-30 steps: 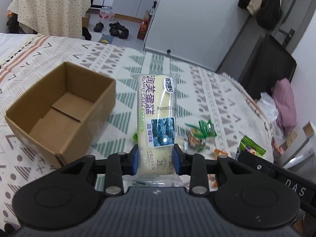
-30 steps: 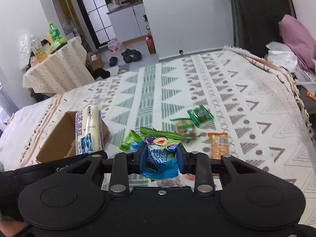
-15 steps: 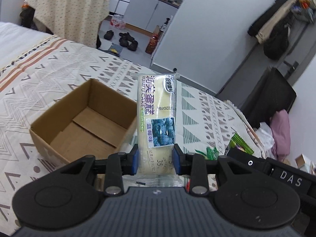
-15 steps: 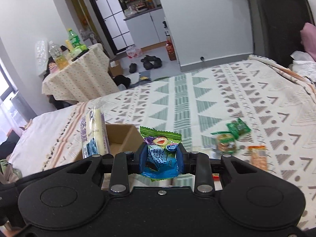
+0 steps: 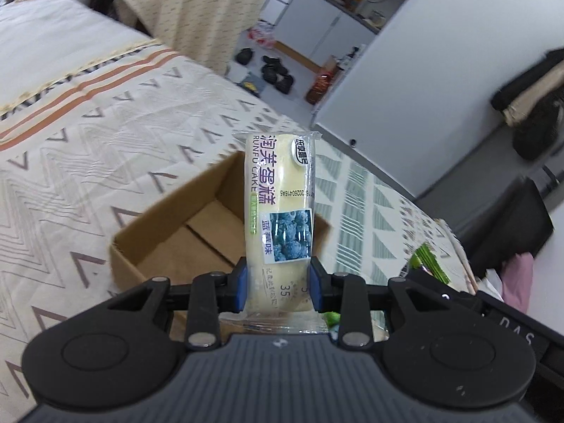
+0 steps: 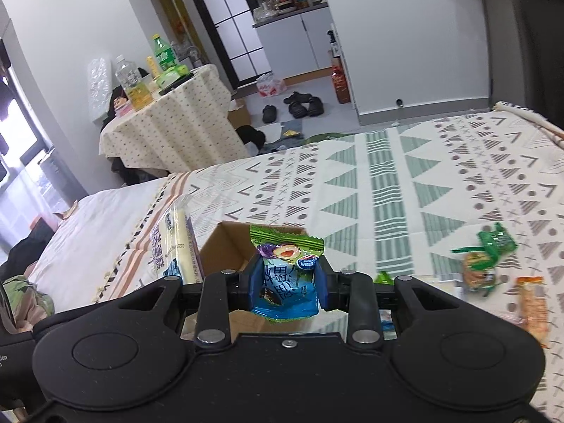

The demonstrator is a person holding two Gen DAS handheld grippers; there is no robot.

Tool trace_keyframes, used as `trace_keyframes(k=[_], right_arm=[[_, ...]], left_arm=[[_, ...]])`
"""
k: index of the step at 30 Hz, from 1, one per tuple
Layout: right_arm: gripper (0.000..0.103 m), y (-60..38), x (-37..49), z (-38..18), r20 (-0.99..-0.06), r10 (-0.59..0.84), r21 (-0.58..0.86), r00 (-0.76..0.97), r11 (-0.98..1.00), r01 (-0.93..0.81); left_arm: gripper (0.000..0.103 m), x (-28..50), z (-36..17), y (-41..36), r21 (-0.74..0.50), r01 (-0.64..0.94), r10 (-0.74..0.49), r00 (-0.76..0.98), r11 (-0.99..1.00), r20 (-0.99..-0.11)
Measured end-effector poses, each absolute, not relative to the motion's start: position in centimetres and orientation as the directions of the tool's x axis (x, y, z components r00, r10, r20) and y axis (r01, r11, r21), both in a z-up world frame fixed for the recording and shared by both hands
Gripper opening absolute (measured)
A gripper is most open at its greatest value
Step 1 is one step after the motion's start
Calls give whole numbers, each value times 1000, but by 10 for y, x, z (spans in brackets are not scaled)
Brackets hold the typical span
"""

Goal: Organize snacks
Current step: 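Carry the cake pack with the left tool while the right carries the candy to the box, then open the left tool over the box while the right tool drops the candy in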

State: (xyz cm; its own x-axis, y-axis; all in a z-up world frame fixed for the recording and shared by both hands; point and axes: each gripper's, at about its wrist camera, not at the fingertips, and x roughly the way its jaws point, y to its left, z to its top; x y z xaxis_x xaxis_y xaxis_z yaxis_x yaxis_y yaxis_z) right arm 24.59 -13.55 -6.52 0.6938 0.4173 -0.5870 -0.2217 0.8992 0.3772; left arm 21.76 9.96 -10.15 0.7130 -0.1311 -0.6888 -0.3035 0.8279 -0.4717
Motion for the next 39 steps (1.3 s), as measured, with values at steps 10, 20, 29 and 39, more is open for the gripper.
trace_keyframes(k=[10,20,29,39], right_arm=[[31,-100,268,-87,-611,467,413,639,877,-247],[31,-74,285,-91,-617,497,426,610,863,-271],[48,-100,281,-89,-623,475,439,621,870,-225],[76,-149,257,-87,-639,395,394,660,905,-161]], left_arm=[[33,232,-123,118,-466,-382,-116,661,798,-741],[50,234,-123,121,-413,-451,-33,642,791,-766],[73,234,-119,116,-398,-473,-7,637,787,-771],[88,232,-115,94,-367,-462,8,630,807,-777]])
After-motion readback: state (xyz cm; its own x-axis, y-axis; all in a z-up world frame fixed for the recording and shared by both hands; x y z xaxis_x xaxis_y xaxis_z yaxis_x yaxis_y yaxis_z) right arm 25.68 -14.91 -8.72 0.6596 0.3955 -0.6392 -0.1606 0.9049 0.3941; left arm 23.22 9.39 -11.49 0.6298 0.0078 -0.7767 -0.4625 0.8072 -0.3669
